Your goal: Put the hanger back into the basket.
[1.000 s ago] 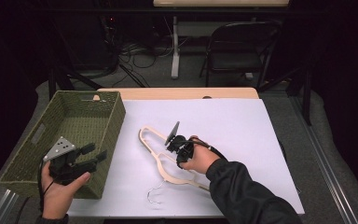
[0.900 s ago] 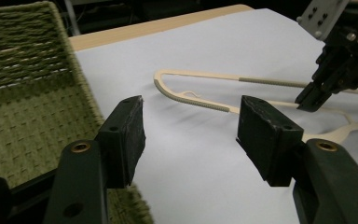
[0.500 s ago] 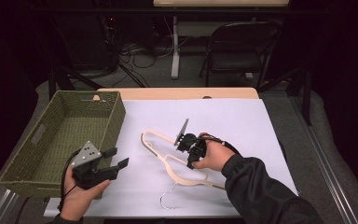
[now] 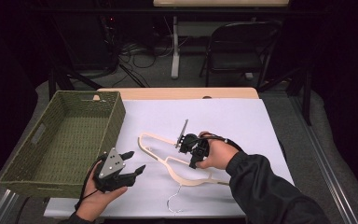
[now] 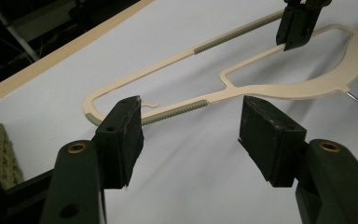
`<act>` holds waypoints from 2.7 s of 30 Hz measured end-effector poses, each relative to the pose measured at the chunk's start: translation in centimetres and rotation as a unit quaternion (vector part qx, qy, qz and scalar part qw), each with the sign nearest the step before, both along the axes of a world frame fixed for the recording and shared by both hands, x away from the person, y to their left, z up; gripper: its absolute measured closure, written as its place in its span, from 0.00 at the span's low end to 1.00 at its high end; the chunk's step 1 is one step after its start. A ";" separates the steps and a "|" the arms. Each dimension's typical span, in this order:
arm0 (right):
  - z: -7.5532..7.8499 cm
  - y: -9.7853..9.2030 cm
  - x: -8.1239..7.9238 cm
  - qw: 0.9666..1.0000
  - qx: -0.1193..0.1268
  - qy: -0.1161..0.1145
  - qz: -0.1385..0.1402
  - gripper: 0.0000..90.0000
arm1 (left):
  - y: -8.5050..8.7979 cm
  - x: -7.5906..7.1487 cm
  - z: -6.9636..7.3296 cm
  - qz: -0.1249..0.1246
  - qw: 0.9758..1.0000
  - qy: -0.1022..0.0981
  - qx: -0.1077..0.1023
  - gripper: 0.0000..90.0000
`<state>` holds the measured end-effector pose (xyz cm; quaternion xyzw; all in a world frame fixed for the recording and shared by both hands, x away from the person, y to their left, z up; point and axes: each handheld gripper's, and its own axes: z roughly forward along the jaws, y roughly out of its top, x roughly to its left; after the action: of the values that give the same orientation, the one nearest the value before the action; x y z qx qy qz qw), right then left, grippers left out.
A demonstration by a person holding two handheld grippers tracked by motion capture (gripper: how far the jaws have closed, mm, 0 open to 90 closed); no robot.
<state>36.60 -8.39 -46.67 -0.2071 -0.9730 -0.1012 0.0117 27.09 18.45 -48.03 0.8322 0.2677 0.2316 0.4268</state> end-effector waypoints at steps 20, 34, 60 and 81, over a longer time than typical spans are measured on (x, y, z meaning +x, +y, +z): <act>1.3 0.2 -0.2 1.000 0.010 0.013 0.011 0.95 | -3.2 0.1 -1.1 -0.055 0.995 -0.033 0.076 0.43; 1.4 0.5 -0.3 0.999 0.023 0.020 0.016 0.95 | -5.2 0.6 -1.9 -0.078 0.990 -0.047 0.108 0.42; 1.5 0.7 -0.4 0.999 0.026 0.031 0.021 0.95 | -6.7 0.7 -2.5 -0.110 0.976 -0.086 0.169 0.41; 1.2 1.2 -0.4 0.999 0.020 0.031 0.030 0.95 | -7.5 1.5 -3.4 -0.148 0.965 -0.099 0.195 0.53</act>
<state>36.23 -7.22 -45.51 -0.1801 -0.9758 -0.1140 0.0492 28.60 10.91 -51.43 0.9025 0.0482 0.2947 0.3104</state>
